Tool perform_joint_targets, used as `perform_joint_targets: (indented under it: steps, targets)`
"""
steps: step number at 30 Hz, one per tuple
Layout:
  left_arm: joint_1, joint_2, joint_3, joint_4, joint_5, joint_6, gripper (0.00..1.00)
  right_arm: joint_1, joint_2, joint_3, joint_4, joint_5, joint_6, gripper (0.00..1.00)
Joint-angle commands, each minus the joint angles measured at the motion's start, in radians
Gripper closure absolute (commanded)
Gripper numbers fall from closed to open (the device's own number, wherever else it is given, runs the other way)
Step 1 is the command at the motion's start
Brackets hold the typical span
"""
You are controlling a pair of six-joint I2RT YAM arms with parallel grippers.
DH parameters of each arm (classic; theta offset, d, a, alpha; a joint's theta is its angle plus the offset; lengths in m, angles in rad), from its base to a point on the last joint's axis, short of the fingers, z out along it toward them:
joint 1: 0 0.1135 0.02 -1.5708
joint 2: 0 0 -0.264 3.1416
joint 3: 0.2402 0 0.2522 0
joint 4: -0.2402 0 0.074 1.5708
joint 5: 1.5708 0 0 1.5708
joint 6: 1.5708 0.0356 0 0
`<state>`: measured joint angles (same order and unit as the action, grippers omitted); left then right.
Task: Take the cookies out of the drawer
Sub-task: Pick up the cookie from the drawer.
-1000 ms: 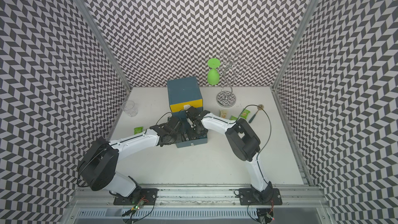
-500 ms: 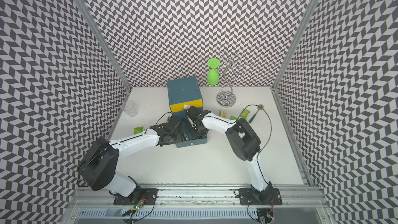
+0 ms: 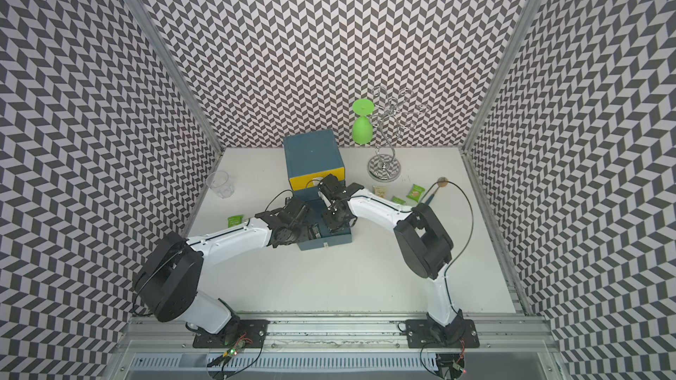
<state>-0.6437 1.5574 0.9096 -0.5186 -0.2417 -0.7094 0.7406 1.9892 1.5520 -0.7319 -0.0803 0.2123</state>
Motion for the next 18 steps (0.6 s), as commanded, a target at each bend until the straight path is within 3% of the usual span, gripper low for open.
perform_joint_targets:
  steps: [1, 13, 18]
  targets:
    - [-0.004, 0.015, 0.032, 0.026, 0.004, 0.013, 1.0, -0.007, -0.067, 0.02, 0.018, -0.024, 0.016, 0.73]
    - [-0.005, 0.019, 0.037, 0.018, 0.001, 0.02, 1.0, -0.059, -0.194, 0.011, -0.011, -0.056, 0.014, 0.73]
    - [-0.004, 0.022, 0.044, 0.017, 0.001, 0.027, 1.0, -0.139, -0.269, -0.011, -0.034, -0.037, 0.004, 0.72]
